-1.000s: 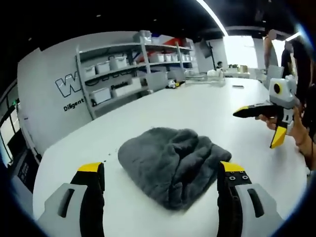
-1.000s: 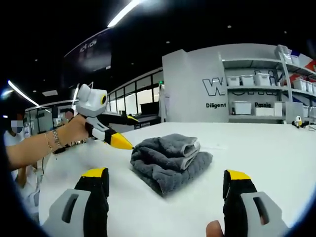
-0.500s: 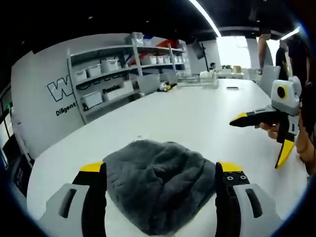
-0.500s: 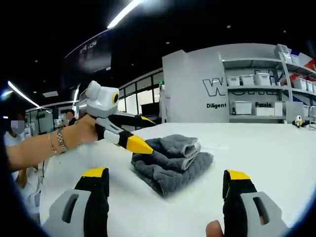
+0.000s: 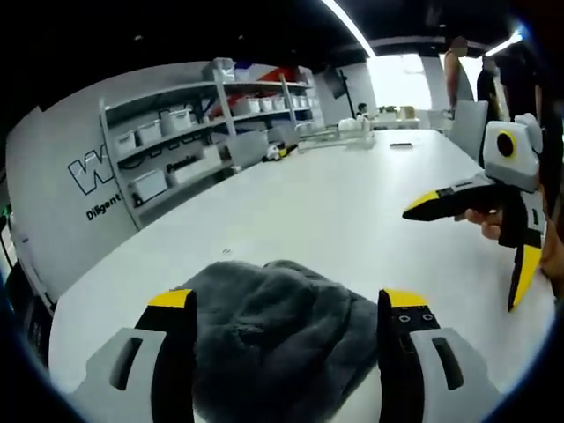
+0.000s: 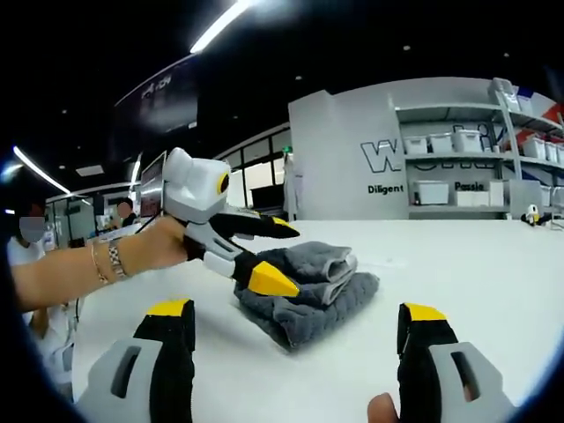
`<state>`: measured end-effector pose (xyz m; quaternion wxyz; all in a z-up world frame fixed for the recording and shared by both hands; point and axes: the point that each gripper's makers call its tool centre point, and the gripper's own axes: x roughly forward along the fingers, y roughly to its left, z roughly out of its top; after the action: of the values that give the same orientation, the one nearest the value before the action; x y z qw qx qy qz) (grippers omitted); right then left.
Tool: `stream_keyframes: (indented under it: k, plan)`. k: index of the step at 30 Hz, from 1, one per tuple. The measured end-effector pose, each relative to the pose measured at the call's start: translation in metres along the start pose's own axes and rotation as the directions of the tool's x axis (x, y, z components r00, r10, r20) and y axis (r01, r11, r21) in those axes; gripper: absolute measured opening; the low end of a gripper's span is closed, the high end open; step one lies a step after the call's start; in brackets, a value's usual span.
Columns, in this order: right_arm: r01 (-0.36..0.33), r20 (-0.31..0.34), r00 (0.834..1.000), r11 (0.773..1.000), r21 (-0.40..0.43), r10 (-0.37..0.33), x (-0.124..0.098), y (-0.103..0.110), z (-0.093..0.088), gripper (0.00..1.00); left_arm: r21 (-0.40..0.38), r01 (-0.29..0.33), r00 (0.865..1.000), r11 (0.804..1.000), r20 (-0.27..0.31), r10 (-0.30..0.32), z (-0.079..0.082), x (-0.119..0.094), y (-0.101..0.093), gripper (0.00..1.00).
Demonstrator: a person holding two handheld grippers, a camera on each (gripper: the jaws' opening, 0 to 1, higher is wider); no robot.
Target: Open the folded towel by lifting each exposed corner and separating the folded layers until the towel lies flat within the target outline without major curled edges
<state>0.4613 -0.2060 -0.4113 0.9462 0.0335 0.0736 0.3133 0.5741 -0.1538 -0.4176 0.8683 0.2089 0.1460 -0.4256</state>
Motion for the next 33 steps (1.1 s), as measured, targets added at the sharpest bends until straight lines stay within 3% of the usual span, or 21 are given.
stream_keyframes:
  k: [5, 10, 15, 21, 30, 33]
  plan:
    - [0.0, 0.001, 1.0, 1.0, 0.004, 0.0, 0.0, 0.0, 0.0, 0.97, -0.001, 0.002, 1.0, 1.0, -0.01, -0.002, -0.005, 0.005, -0.002, 0.78]
    - [0.028, -0.012, 1.0, 0.999, -0.027, -0.028, -0.001, -0.002, -0.001, 0.96, 0.078, -0.033, 0.998, 0.996, -0.049, 0.037, -0.015, 0.013, -0.006, 0.7]
    - [0.016, -0.014, 1.0, 1.0, -0.019, -0.016, 0.0, -0.002, -0.002, 0.96, 0.049, -0.047, 0.998, 0.998, -0.036, 0.049, -0.014, 0.014, -0.004, 0.53]
    - [0.013, -0.011, 1.0, 1.0, -0.014, -0.013, 0.0, -0.002, -0.001, 0.96, 0.033, -0.031, 0.999, 0.999, -0.034, 0.032, -0.018, 0.015, -0.004, 0.45]
    - [0.011, -0.009, 1.0, 1.0, -0.002, -0.011, 0.0, -0.002, -0.002, 0.95, 0.027, -0.009, 0.999, 1.0, -0.038, 0.01, -0.024, 0.018, -0.009, 0.23]
    - [0.012, -0.008, 1.0, 1.0, 0.003, -0.012, 0.0, -0.002, -0.002, 0.95, -0.027, -0.004, 1.0, 1.0, -0.008, 0.004, -0.023, 0.017, -0.006, 0.13]
